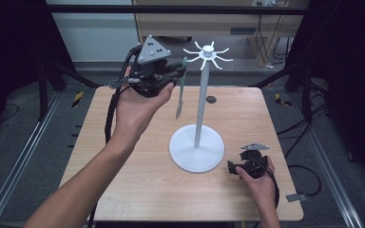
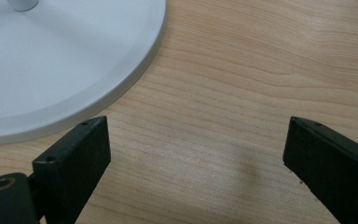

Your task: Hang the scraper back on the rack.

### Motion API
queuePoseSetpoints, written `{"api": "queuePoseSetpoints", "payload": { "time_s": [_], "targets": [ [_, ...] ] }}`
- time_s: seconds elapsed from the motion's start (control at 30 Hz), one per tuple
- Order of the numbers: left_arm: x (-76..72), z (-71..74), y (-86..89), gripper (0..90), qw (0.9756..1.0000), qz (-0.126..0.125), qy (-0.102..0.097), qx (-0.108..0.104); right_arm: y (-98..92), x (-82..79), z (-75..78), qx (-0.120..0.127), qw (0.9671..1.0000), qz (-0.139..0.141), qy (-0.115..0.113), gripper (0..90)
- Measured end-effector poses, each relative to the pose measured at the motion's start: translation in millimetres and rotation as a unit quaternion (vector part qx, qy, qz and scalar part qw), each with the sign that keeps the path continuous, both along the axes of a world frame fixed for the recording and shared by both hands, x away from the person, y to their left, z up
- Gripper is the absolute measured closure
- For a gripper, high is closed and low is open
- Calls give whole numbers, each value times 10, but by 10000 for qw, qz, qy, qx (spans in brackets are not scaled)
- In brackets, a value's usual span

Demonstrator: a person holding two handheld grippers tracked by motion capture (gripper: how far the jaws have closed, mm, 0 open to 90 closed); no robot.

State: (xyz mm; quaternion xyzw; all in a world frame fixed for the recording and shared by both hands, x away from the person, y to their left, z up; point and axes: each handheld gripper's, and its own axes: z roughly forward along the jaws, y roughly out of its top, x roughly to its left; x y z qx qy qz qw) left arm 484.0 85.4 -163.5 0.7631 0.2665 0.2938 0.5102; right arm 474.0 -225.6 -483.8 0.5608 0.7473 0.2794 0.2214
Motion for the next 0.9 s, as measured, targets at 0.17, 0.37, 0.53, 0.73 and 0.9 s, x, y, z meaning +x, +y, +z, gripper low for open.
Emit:
{"api": "queuePoseSetpoints", "payload": {
  "time_s": [0.17, 0.37, 0.53, 0.73, 0.9],
  "targets": [
    [-30, 7, -26, 806, 10000, -2, -56, 13, 2, 0, -1, -1, 10000, 0, 9, 77],
    [-58, 11, -44, 803, 9999, 14, -111, 3, 1, 0, -1, 4, 10000, 2, 12, 77],
    [-95, 4, -74, 809, 9999, -67, -114, -17, 3, 0, -2, 3, 10000, 10, 16, 77],
    [-65, -30, -93, 808, 9999, -97, -118, -37, 3, -3, 0, 10, 10000, 3, 25, 77],
    [-59, -77, -94, 803, 9998, -152, -90, -11, 1, 4, -6, 2, 10000, 13, 22, 77]
  ]
}}
